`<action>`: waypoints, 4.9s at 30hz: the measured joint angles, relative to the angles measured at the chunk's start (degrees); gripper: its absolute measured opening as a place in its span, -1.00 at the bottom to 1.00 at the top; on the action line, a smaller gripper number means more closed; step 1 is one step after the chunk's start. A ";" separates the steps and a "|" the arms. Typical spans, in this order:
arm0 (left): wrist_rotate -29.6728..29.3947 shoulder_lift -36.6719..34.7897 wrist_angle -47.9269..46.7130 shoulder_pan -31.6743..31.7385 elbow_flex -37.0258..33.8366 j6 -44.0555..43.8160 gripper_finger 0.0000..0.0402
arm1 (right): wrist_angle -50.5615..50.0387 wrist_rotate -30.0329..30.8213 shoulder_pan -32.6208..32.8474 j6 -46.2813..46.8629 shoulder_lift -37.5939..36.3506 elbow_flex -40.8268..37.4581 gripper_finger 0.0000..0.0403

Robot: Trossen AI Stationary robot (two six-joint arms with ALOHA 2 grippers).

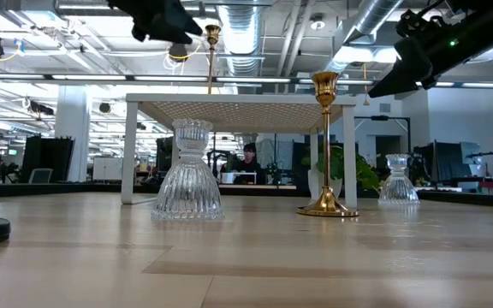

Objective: Pick & Place candle stick holders
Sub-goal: Put the bottom black candle holder on the shelf

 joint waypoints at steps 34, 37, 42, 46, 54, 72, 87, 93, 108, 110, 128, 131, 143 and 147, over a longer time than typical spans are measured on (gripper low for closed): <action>0.07 -3.59 -10.26 -13.11 -8.74 -7.74 -0.52 | 0.09 0.00 0.00 -0.02 0.00 0.00 -1.00; 0.06 -3.58 -9.79 -13.11 -9.79 -9.30 -0.64 | 0.09 0.00 0.00 -0.03 0.00 0.00 -1.00; 0.04 -4.61 -9.39 -15.50 -10.76 -9.43 -0.85 | 0.09 0.00 0.00 -0.07 -0.01 0.00 -1.00; 0.02 -8.00 -9.28 -18.42 -12.37 -5.50 -0.97 | 0.09 0.00 0.00 -1.55 -0.02 0.00 -1.00; 0.02 -18.15 -9.45 -23.83 -19.35 1.43 -0.94 | 0.09 0.00 0.00 -1.51 -0.01 0.00 -1.00; 9.73 -31.39 -8.99 -27.34 -26.97 0.02 -0.94 | 0.00 -3.69 0.55 0.44 -0.02 0.00 -1.00; 9.73 -30.90 -8.27 -27.34 -26.95 0.06 -0.94 | -9.38 -53.25 8.86 2.83 -0.57 0.00 -1.00; 9.73 -30.88 -8.09 -27.34 -26.95 0.04 -0.94 | -11.52 -58.46 16.79 7.60 -0.31 0.00 -1.00; 9.70 -29.86 -6.43 -27.34 -26.86 -4.50 -0.94 | -0.56 -19.54 53.40 18.45 -6.38 -12.94 -1.00; 9.70 -29.26 -6.41 -27.34 -26.86 -4.48 -0.94 | 6.99 -14.04 57.20 16.41 -7.09 -15.80 -1.00; 9.68 -23.31 -5.29 -27.34 -26.84 -4.31 -0.94 | 32.08 -9.07 61.08 18.23 2.45 -20.79 -0.78; 9.68 -23.33 -4.97 -27.34 -26.84 -4.31 -0.94 | 36.58 -9.14 60.21 18.21 6.69 -20.79 -0.57; 9.68 -23.36 -3.96 -27.31 -26.84 -4.31 -0.94 | 51.65 -12.37 57.71 19.54 21.45 -20.71 0.13; 9.68 -23.36 -3.83 -27.33 -26.84 -4.31 -0.94 | 54.95 -13.21 56.56 19.54 25.46 -18.56 0.10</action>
